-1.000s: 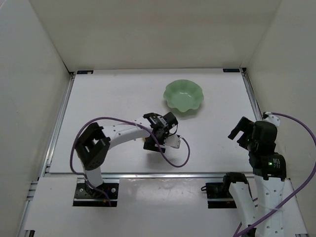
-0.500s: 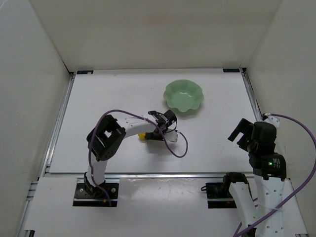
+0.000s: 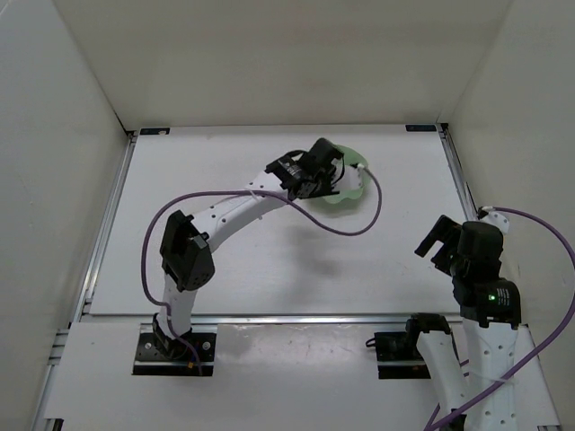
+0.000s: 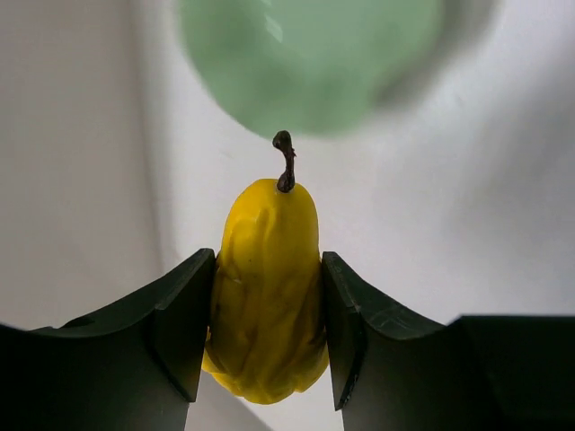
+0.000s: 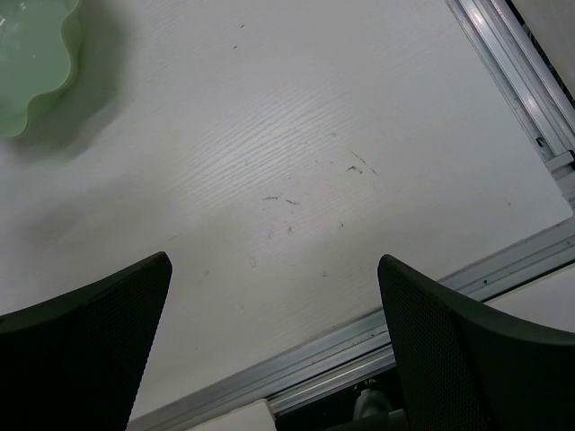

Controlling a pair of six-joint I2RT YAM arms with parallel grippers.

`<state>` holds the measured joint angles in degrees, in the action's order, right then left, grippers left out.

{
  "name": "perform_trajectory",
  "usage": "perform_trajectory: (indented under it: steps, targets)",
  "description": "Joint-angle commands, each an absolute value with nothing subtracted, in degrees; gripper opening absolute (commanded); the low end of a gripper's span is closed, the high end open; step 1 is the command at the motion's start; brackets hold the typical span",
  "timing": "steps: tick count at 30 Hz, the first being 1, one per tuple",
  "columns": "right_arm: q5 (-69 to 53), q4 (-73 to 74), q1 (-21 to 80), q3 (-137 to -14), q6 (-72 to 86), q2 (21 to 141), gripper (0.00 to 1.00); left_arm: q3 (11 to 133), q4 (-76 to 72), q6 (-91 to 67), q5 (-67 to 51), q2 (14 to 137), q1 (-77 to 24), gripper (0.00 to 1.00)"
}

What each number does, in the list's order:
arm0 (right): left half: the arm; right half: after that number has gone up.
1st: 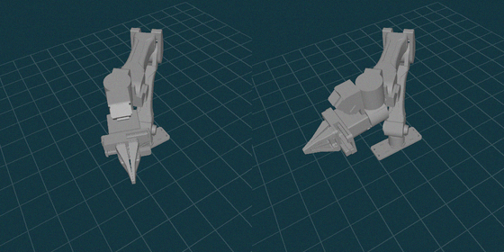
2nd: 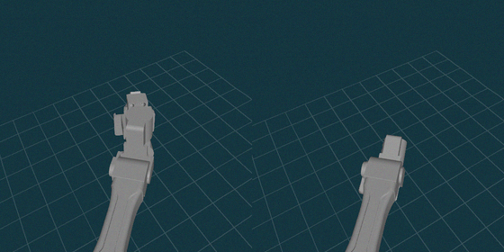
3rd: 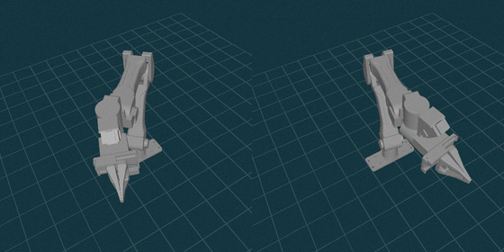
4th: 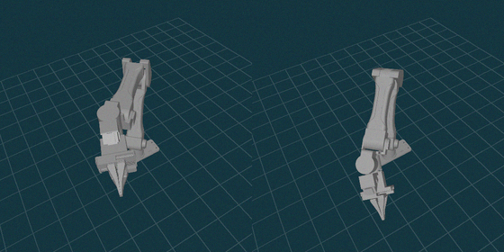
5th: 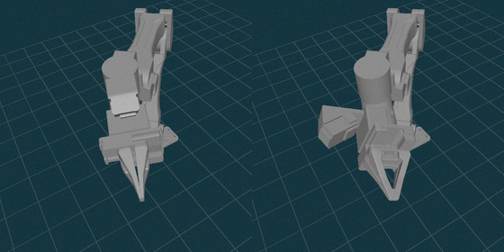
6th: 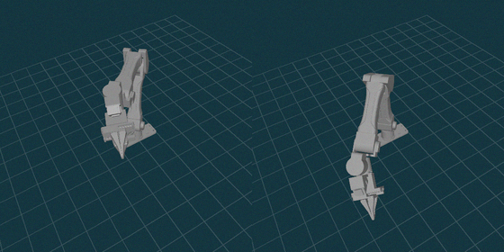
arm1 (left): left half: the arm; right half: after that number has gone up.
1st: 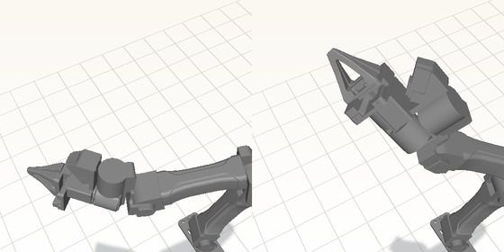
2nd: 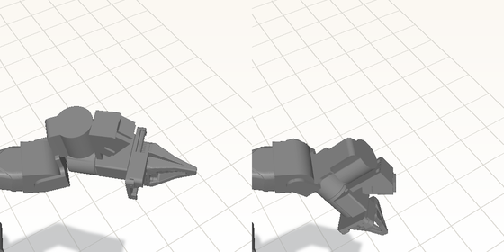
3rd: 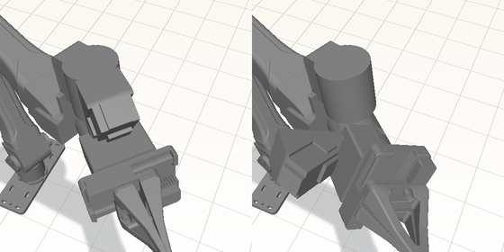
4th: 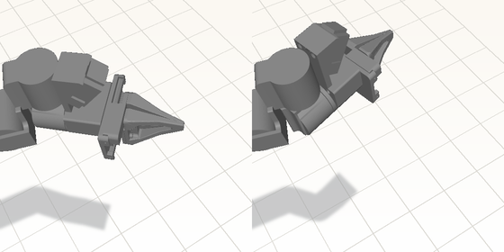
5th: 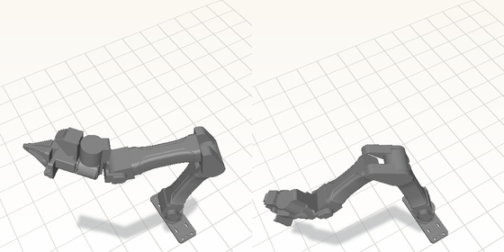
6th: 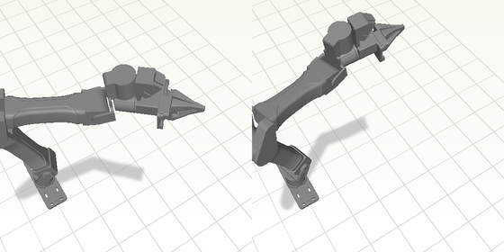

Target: Place and organize the fake fruits in the fruit bowl

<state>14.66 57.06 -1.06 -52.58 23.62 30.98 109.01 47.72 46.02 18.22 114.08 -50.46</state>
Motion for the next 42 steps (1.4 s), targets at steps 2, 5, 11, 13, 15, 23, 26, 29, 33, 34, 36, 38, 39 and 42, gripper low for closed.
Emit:
perform_trajectory:
  steps: [2, 5, 11, 13, 15, 23, 26, 29, 33, 34, 36, 38, 39, 42]
  targets:
    - [15.2, 56.5, -1.1, -52.2, 23.6, 31.3, 1.0, 119.1, 39.6, 47.3, 17.1, 121.4, -49.5, 0.11]
    - [15.8, 56.5, -1.1, -52.2, 22.3, 31.3, 1.0, 132.3, 38.4, 47.8, 17.1, 132.2, -49.0, 0.11]
    - [16.4, 56.5, -1.1, -52.2, 21.8, 32.4, 1.0, 142.0, 31.6, 48.9, 16.0, 141.9, -49.0, 0.13]
    - [16.4, 56.5, -1.1, -52.7, 21.8, 33.0, 1.0, 141.3, 30.1, 48.9, 16.0, 141.9, -49.0, 0.24]
    - [15.9, 56.5, -1.1, -52.7, 21.8, 33.0, 1.0, 141.3, 29.5, 48.3, 16.0, 141.9, -49.0, 0.66]
    - [14.8, 56.5, -1.1, -52.2, 21.8, 33.5, 1.0, 139.1, 29.0, 45.5, 17.7, 139.6, -49.0, 1.0]
    - [14.2, 56.0, -1.1, -52.2, 21.8, 33.5, 1.0, 139.1, 29.0, 44.9, 19.7, 138.2, -48.4, 1.0]
    - [14.2, 56.0, -1.1, -52.2, 21.8, 33.5, 1.0, 141.0, 29.0, 44.3, 22.8, 136.2, -48.4, 1.0]
    - [12.9, 54.9, -1.1, -51.6, 21.3, 32.9, 1.0, 133.2, 29.0, 41.3, 27.9, 127.1, -47.1, 1.0]
    - [12.9, 54.9, -1.1, -51.6, 21.3, 32.9, 1.0, 130.4, 29.0, 40.4, 29.1, 122.0, -46.3, 1.0]
    - [12.3, 54.2, -1.1, -51.0, 21.3, 32.3, 1.0, 120.7, 29.0, 35.3, 33.5, 116.6, -42.7, 1.0]
    - [11.8, 53.2, -1.1, -49.8, 21.3, 32.3, 1.0, 112.5, 29.0, 30.3, 36.8, 107.0, -39.0, 1.0]
    - [11.8, 53.2, -1.1, -49.8, 21.3, 32.3, 1.0, 108.1, 29.7, 27.8, 36.8, 103.4, -36.8, 1.0]
    - [11.2, 50.8, -1.1, -48.5, 21.8, 32.3, 1.0, 94.3, 36.4, 21.4, 28.4, 90.8, -26.3, 1.0]
